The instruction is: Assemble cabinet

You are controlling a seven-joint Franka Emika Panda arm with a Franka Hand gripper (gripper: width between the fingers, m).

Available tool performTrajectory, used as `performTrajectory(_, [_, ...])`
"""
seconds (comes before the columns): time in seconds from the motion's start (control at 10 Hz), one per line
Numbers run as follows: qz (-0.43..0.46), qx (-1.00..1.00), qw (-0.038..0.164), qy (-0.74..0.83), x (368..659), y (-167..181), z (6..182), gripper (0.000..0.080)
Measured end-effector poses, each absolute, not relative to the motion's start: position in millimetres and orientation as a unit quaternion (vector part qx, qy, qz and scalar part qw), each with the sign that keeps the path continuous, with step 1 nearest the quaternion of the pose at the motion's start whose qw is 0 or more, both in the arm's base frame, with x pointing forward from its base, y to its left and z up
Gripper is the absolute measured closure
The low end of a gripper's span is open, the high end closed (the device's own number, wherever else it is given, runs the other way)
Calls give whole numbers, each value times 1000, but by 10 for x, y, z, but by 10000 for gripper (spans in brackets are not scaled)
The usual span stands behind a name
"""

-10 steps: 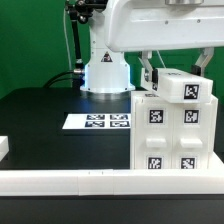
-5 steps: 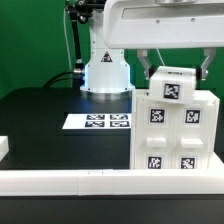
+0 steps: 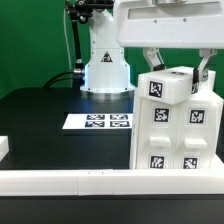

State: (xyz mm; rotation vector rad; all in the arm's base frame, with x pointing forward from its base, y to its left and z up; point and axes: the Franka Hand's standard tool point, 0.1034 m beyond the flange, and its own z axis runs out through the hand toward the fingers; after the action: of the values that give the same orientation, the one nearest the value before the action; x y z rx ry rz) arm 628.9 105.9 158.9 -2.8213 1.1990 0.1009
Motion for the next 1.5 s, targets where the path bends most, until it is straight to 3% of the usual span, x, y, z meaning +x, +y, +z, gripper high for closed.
performTrajectory(0.3, [38, -824, 45, 563, 6318, 980, 1577, 246])
performTrajectory(0.5, [40, -736, 61, 673, 6361, 973, 1572, 246])
performTrajectory(0.7, [40, -691, 75, 718, 6379, 995, 1574, 246])
performTrajectory(1.2, [40, -655, 76, 751, 6392, 1018, 1583, 237])
performTrajectory(1.3, [40, -657, 76, 749, 6391, 1024, 1581, 168])
performTrajectory(1.5, [41, -667, 77, 740, 6351, 1085, 1643, 153])
